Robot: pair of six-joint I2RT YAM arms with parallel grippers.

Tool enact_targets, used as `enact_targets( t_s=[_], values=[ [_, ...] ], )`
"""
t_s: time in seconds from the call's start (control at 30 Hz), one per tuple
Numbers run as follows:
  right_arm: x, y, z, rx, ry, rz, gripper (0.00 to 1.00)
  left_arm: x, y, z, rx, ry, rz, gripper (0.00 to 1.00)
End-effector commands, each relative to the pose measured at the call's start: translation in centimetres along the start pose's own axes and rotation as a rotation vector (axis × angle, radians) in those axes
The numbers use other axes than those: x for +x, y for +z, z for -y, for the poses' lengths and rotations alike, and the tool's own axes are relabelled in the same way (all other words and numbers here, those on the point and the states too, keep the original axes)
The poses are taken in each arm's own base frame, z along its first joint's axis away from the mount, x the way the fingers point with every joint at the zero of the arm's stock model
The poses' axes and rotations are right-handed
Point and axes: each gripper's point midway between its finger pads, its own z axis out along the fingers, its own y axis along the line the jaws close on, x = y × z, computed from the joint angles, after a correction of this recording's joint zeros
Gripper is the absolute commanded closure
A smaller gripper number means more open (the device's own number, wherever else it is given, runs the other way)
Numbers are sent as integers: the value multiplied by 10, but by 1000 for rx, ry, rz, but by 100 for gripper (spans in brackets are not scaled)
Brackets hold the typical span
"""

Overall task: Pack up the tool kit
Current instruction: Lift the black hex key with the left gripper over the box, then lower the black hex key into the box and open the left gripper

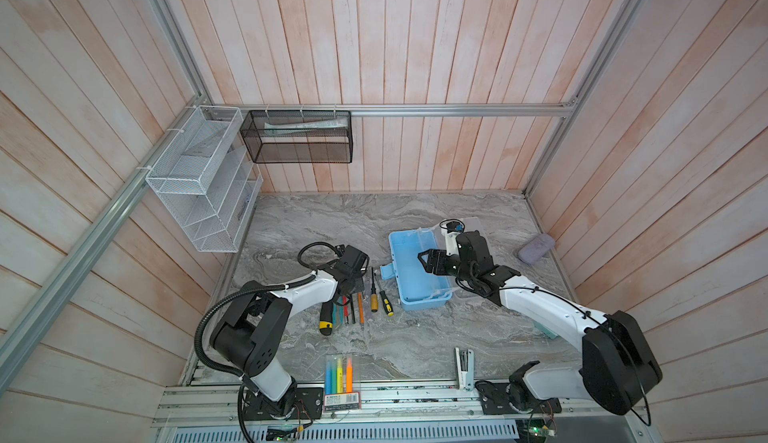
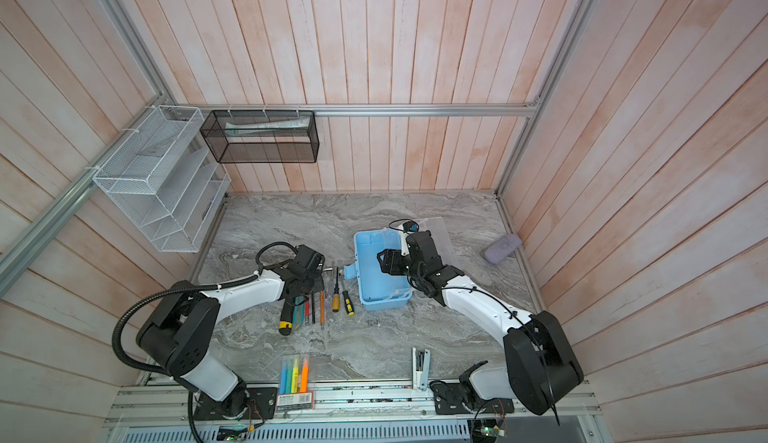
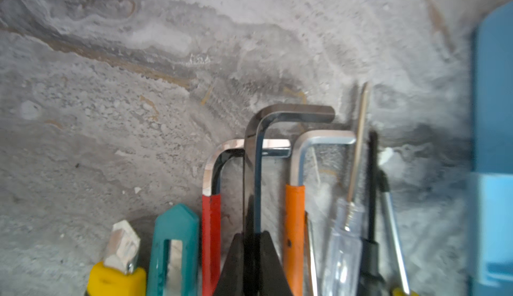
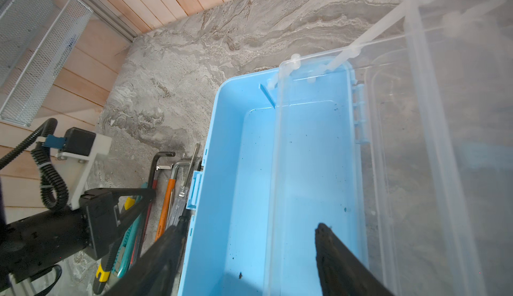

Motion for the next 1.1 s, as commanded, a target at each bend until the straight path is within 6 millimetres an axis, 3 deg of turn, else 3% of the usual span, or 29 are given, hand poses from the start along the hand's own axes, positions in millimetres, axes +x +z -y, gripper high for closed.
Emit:
enact_targets(
  t_s=[0.0, 0.2, 0.33, 0.7, 0.87, 1.07],
  values=[
    [-26, -6, -18, -78, 19, 46, 25, -44, -45, 38, 164, -6, 110, 100],
    [-40, -13, -21, -87, 35, 61, 25, -70, -86, 95, 400, -58, 160, 100],
    [-53, -23, -15, -93, 65, 96, 25, -81, -88, 134, 525, -105, 167, 100],
    [-62, -36, 5, -72, 95, 149, 26, -81, -44, 193, 599, -169, 84, 100],
    [-59, -34, 7, -92, 115, 139, 26, -76, -18, 202, 569, -184, 48, 100],
    [-59, -36, 2, -119, 118, 139, 26, -66, -2, 210, 546, -192, 14, 100]
  ],
)
